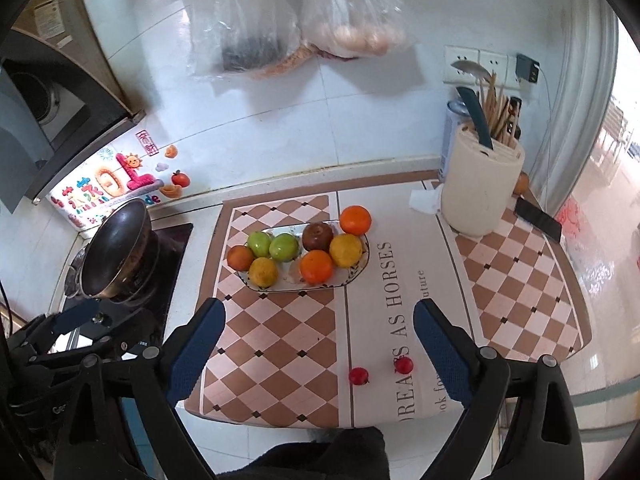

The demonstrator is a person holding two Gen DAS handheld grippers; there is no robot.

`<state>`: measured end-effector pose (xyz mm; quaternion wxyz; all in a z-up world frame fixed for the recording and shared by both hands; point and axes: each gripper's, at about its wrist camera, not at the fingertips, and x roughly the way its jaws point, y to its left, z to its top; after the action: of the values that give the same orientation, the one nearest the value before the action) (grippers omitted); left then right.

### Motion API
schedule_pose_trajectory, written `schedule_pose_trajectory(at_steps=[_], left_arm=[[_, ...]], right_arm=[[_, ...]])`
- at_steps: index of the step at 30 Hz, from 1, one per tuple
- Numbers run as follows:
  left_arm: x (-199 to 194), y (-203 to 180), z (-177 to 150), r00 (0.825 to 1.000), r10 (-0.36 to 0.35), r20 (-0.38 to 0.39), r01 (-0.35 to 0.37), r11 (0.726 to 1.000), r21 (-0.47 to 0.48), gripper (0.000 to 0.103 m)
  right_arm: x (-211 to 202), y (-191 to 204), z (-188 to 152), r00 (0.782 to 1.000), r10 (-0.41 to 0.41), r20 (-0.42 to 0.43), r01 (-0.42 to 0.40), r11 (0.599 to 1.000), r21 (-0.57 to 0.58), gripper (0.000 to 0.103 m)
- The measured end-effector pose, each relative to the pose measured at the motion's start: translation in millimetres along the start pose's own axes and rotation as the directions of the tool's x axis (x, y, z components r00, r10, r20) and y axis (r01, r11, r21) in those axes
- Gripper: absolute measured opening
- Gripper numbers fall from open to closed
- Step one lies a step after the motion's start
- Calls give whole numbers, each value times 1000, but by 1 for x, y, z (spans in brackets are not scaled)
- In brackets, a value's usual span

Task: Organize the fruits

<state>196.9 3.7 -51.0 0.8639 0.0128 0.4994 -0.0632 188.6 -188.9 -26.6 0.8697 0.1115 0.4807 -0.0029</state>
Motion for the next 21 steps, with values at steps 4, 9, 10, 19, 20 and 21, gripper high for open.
schedule_pose_trajectory(at_steps=[4, 9, 10, 19, 20, 21], left_arm=[[23, -6, -3, 999, 32, -22, -32, 999, -13, 103], [71, -26, -7, 986, 149, -73, -149, 989, 13, 102], [84, -30, -9, 982, 163, -91, -162, 987, 16, 102], [195, -74, -39, 921, 246, -301, -222, 969, 112, 102], [203, -78, -42, 915, 244, -322, -215, 969, 124, 102], [212, -81, -46, 906, 241, -347, -207, 969, 131, 102]], right_arm=[[22, -23, 0, 999, 35, -32, -34, 999, 32, 97], [74, -73, -8, 991, 23, -130, -13, 997, 77, 97], [86, -83, -11, 988, 18, -151, -5, 997, 80, 97], [229, -156, -88, 889, 54, -455, 1, 993, 121, 58], [239, -159, -94, 880, 68, -471, -10, 992, 124, 55], [246, -160, -98, 874, 77, -480, -20, 992, 123, 51]])
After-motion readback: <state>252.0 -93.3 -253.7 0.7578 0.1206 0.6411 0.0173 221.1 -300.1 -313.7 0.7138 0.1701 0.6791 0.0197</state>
